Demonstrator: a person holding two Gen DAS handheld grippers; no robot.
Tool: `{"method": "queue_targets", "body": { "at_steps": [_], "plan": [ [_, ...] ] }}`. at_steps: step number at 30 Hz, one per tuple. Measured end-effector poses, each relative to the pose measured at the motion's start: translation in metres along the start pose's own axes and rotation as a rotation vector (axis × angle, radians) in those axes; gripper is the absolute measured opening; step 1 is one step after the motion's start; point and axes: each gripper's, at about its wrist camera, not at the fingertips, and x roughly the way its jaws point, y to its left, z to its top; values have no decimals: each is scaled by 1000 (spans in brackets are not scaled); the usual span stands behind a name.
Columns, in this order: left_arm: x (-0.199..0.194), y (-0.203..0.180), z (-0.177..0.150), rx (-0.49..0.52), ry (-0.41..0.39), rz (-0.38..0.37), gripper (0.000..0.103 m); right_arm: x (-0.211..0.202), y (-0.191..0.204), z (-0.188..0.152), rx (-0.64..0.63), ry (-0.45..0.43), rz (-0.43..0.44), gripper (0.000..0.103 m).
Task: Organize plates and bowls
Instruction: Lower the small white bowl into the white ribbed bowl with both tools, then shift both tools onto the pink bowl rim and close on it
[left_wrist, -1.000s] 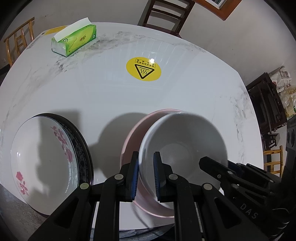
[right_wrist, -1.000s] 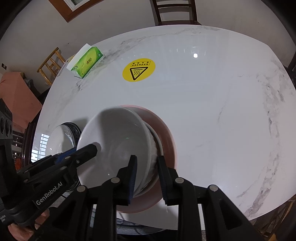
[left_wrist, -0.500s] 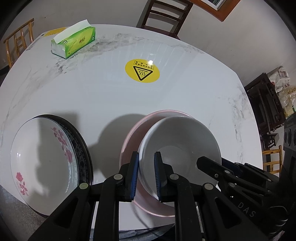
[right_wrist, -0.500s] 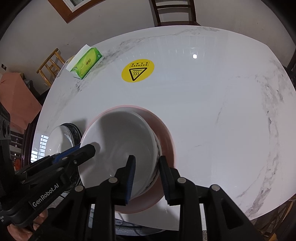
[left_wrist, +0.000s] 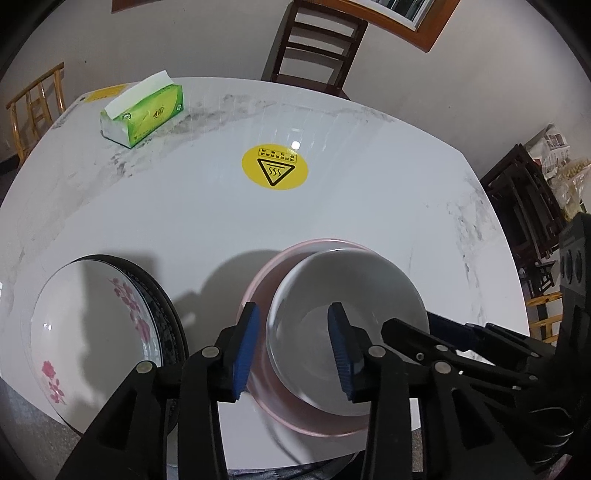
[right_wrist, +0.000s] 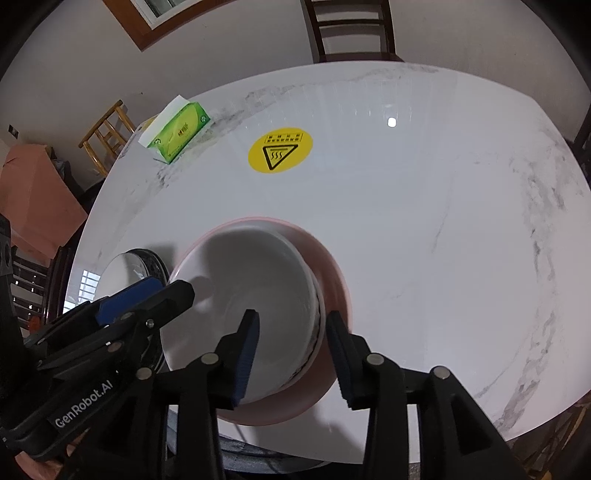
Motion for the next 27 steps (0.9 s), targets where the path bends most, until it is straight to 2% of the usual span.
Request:
{"method": "queue_targets", "body": {
  "at_steps": [5, 16, 21, 27],
  "plan": [
    [-3, 1, -2, 2, -16, 3, 37, -7, -1, 0, -10, -41, -6, 50],
    [-11, 2, -6, 16, -47, 6, 39, -23, -3, -3, -29, -114, 6, 51],
    [-19, 4, -8, 12, -92, 19, 40, -31, -6, -3, -34, -150, 11, 51],
    [-29, 15, -12, -11, -113, 8, 40, -37, -14, -10, -7, -159, 66, 51]
  ]
}}
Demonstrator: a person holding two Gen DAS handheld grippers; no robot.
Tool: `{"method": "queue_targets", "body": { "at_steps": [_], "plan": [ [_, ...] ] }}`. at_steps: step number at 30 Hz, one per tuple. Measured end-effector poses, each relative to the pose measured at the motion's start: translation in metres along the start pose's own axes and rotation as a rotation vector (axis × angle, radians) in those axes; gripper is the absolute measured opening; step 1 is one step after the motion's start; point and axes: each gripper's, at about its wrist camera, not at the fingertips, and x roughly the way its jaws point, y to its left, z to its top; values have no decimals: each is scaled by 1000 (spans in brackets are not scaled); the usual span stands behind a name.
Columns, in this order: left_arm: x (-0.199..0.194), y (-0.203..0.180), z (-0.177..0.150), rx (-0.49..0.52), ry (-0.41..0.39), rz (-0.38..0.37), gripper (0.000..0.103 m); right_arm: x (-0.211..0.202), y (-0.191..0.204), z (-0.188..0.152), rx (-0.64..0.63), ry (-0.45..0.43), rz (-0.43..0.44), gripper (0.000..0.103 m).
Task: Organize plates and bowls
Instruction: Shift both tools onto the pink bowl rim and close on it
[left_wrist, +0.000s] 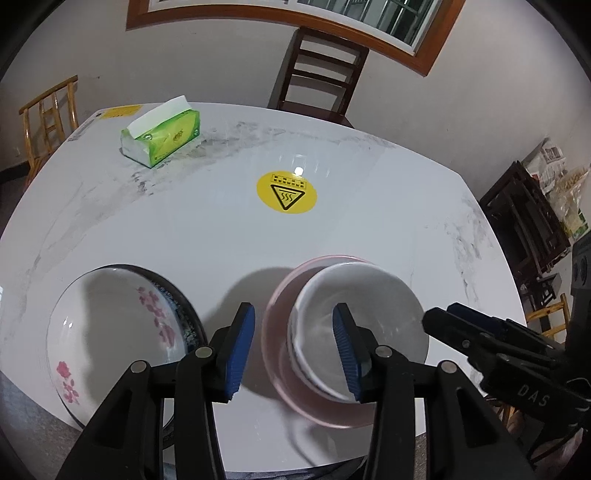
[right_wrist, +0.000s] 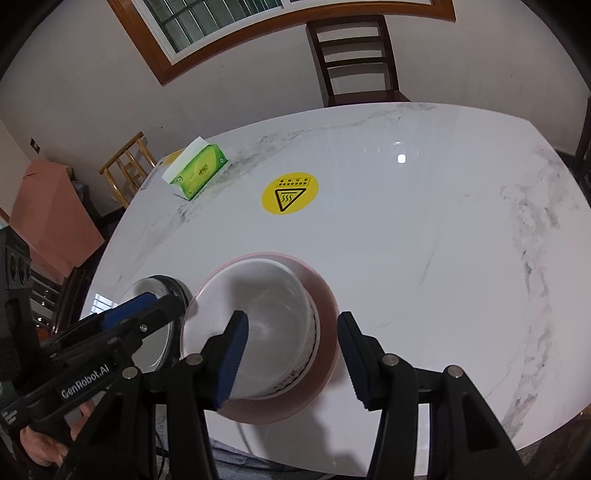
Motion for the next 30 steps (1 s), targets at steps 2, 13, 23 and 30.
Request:
{"method": "queue_targets", "body": {
  "at_steps": [2, 13, 23, 30],
  "plan": [
    [-2, 6, -1, -15, 0, 0, 40, -2, -3, -1, 7, -1, -1, 51],
    [-4, 37, -9, -158, 64, -79, 40, -12, -20, -9, 50, 33, -17, 51],
    [4, 51, -17, -294, 159, -159, 40, -7, -35, -22, 105, 101, -57, 51],
    [16, 54, -20, -322, 193, -113, 40, 2, -35, -23, 113, 138, -68, 51]
  ]
}}
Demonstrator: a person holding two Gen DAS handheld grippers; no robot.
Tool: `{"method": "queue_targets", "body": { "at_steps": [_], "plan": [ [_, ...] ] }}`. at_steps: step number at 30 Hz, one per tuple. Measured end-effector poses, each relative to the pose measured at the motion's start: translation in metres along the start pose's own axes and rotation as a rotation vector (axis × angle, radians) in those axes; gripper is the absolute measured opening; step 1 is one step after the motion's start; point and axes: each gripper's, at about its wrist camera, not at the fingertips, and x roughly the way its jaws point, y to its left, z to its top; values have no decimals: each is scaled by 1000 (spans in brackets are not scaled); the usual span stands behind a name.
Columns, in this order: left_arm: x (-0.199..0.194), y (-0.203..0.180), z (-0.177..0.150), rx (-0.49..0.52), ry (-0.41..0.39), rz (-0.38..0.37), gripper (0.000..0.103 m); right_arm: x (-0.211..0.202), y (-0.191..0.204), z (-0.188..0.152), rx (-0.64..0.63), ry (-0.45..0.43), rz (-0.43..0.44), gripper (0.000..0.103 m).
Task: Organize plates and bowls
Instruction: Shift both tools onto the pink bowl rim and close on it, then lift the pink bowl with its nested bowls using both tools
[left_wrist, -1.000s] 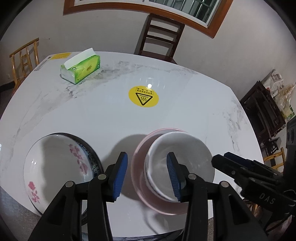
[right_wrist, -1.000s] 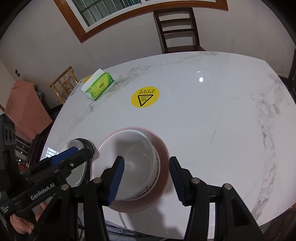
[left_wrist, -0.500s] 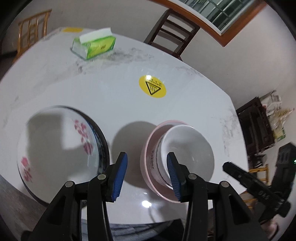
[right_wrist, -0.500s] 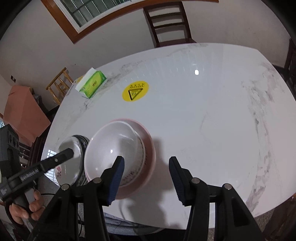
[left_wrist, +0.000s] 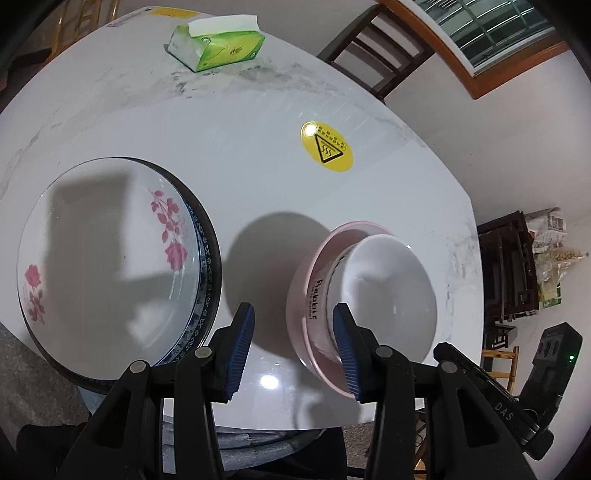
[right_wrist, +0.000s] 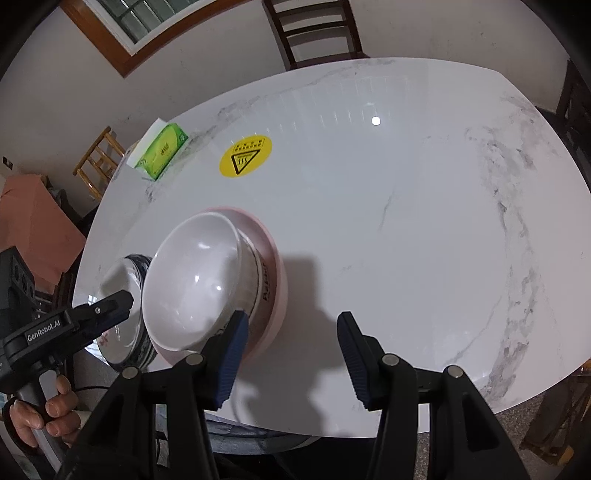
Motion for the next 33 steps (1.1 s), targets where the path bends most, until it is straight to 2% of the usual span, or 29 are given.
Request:
{"method": "queue_targets", "body": {
  "at_steps": [7, 16, 21, 28, 33],
  "plan": [
    [17, 2, -2, 7, 18, 43, 40, 14, 2, 1, -18, 45, -58, 51],
    [30, 2, -1, -2, 39, 54, 38, 33, 8, 7, -20, 84, -93, 51],
    [41, -1, -2, 5, 60, 59, 28, 39, 10, 8, -29, 91, -123, 51],
    [44, -8, 0, 27, 45, 64, 23, 51, 8, 15, -27, 114, -146, 50],
    [47, -13, 2, 37, 34, 70, 19, 55, 5, 20, -24, 122, -132, 50]
  ]
}}
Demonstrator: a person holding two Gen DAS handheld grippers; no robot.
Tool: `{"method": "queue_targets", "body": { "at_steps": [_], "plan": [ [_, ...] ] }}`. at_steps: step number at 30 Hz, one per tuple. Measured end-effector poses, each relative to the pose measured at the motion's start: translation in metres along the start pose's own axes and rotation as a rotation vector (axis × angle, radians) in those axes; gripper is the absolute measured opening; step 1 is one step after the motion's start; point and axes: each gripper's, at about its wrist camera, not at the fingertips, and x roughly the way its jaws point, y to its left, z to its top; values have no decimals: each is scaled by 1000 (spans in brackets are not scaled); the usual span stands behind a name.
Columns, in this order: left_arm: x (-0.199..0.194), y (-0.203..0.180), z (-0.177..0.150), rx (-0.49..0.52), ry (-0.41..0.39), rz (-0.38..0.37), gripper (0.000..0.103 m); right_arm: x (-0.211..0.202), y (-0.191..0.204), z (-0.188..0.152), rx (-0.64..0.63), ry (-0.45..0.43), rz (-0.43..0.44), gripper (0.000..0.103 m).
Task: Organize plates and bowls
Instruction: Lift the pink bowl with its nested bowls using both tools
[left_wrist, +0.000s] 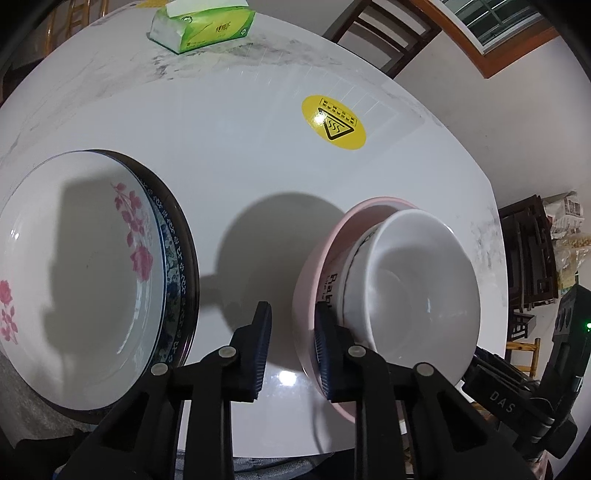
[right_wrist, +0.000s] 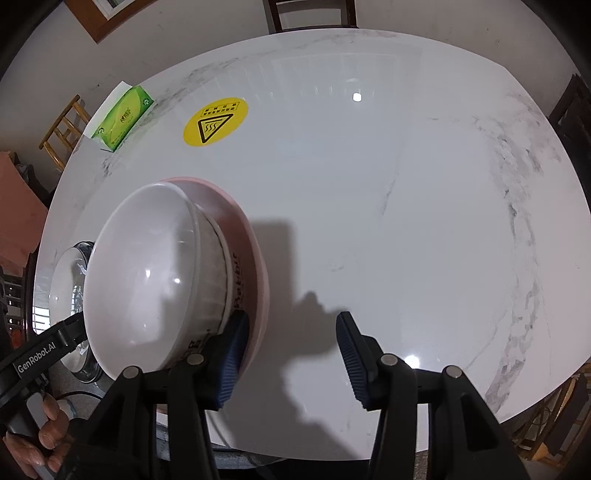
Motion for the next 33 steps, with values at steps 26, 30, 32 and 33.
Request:
{"method": "queue_targets", "body": {
  "at_steps": [26, 30, 32, 33],
  "plan": [
    [-2, -3, -2, 27, -30, 6, 15, -3, 3, -3, 26, -24, -12, 37],
    [-3, -3, -2, 28, -32, 7, 15, -2, 5, -1, 15, -19, -16, 37],
    [-2, -4, -2, 32, -34, 7, 15, -2, 6, 0, 15, -18, -16, 37],
    [-2, -3, -2, 32, -36, 7, 15, -2, 6, 0, 16, -15, -16, 37]
  ]
}}
